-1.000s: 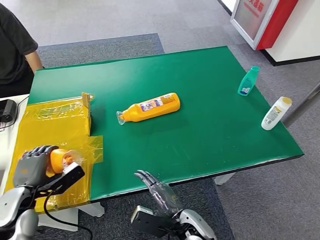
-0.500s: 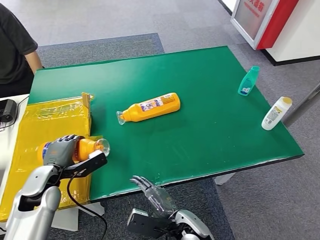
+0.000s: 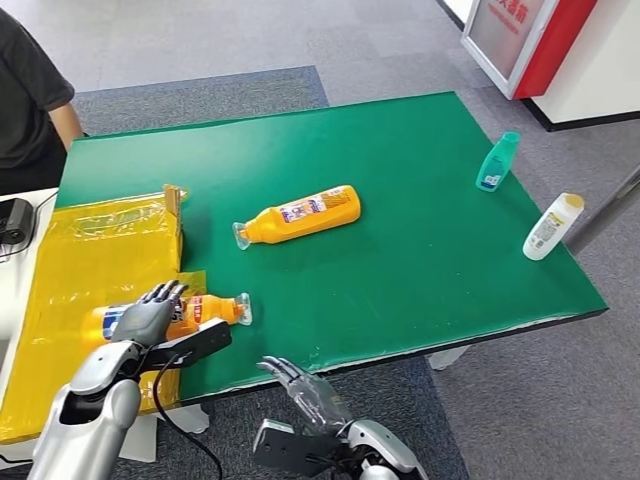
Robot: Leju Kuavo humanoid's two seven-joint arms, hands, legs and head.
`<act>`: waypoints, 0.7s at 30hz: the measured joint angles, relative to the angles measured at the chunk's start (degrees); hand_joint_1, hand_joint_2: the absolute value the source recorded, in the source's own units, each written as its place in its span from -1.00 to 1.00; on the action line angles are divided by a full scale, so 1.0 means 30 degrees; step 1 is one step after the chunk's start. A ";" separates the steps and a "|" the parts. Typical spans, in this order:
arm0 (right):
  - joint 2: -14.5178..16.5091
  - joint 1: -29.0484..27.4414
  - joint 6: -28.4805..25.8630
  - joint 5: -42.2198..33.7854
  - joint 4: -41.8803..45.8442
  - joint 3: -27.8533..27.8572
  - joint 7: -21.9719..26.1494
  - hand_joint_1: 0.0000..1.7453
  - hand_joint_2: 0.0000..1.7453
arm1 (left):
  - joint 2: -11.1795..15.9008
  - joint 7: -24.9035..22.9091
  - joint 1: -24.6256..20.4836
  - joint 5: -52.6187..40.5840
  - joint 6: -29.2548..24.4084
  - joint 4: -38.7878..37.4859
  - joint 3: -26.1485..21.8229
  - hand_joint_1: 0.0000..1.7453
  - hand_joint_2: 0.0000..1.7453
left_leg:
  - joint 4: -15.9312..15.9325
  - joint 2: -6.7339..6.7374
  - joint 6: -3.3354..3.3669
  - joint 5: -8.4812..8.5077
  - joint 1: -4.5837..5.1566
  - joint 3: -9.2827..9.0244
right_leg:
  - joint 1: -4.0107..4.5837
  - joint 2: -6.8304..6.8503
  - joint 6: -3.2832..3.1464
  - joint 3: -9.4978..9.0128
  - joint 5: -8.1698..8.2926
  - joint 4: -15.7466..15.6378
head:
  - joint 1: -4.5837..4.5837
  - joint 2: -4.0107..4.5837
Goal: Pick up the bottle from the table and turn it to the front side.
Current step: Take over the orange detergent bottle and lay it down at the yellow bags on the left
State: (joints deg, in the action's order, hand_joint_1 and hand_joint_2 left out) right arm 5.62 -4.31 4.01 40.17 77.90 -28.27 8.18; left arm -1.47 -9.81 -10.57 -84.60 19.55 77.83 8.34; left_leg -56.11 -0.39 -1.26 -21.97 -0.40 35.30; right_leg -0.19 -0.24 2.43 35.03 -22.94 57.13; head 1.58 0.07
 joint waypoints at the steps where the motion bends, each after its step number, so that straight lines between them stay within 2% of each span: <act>1: 0.0000 0.0026 0.0002 0.0000 -0.0044 -0.0007 0.0002 -1.00 1.00 | -0.0024 -0.0140 0.0034 -0.0015 0.0042 -0.0067 -0.0022 -1.00 1.00 | 0.0000 0.0000 0.0000 -0.0001 0.0000 0.0001 | 0.0000 -0.0001 0.0000 0.0000 0.0000 0.0000 | -0.0002 0.0000; 8: 0.0000 0.0015 -0.0009 0.0000 -0.0190 -0.0016 -0.0049 -1.00 1.00 | -0.0448 -0.0960 0.0274 -0.0318 -0.0100 -0.0073 -0.0457 -1.00 1.00 | 0.0000 -0.0001 0.0000 -0.0008 0.0002 0.0004 | -0.0002 -0.0001 0.0005 -0.0002 -0.0004 0.0000 | -0.0002 0.0000; 13: -0.0035 -0.0193 -0.0113 0.0005 -0.0170 0.0013 -0.0284 -1.00 1.00 | -0.0952 -0.1015 0.0904 -0.0539 -0.0631 0.0797 -0.1032 -1.00 1.00 | 0.0000 0.0000 -0.0001 -0.0007 0.0001 0.0004 | -0.0001 -0.0001 0.0001 0.0005 -0.0007 0.0000 | -0.0002 0.0000; 15: -0.0067 -0.0379 -0.0249 0.0016 -0.0051 0.0065 -0.0519 -1.00 1.00 | -0.1233 -0.0646 0.1292 -0.0418 -0.1639 0.1525 -0.1249 -1.00 1.00 | 0.0000 0.0001 0.0000 -0.0008 0.0001 0.0006 | -0.0001 -0.0001 0.0000 0.0008 -0.0010 0.0000 | -0.0002 0.0000; 19: -0.0242 -0.1158 -0.0648 0.0124 0.0679 0.0366 -0.1116 -1.00 1.00 | -0.2096 0.1022 0.2409 0.0696 -0.5240 0.4467 -0.1581 -1.00 1.00 | 0.0000 0.0000 0.0016 -0.0035 0.0007 0.0016 | -0.0009 0.0001 0.0013 0.0008 -0.0024 -0.0001 | 0.0000 0.0000; 21: -0.0346 -0.1505 -0.0736 0.0188 0.1027 0.0501 -0.1251 -1.00 1.00 | -0.2443 0.1471 0.2774 0.1031 -0.6019 0.5846 -0.1652 -1.00 1.00 | 0.0000 -0.0001 0.0018 -0.0052 0.0012 0.0016 | -0.0016 -0.0001 0.0016 0.0006 -0.0029 -0.0001 | 0.0000 0.0000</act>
State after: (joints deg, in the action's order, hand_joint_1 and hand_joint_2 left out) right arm 4.58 -8.82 1.80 40.74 80.99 -26.77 4.43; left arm -8.80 -5.39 -2.25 -81.51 1.49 95.37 3.39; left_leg -56.12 -0.39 -1.20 -22.13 -0.36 35.34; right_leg -0.24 -0.24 2.47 35.05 -23.03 57.12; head 1.58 0.07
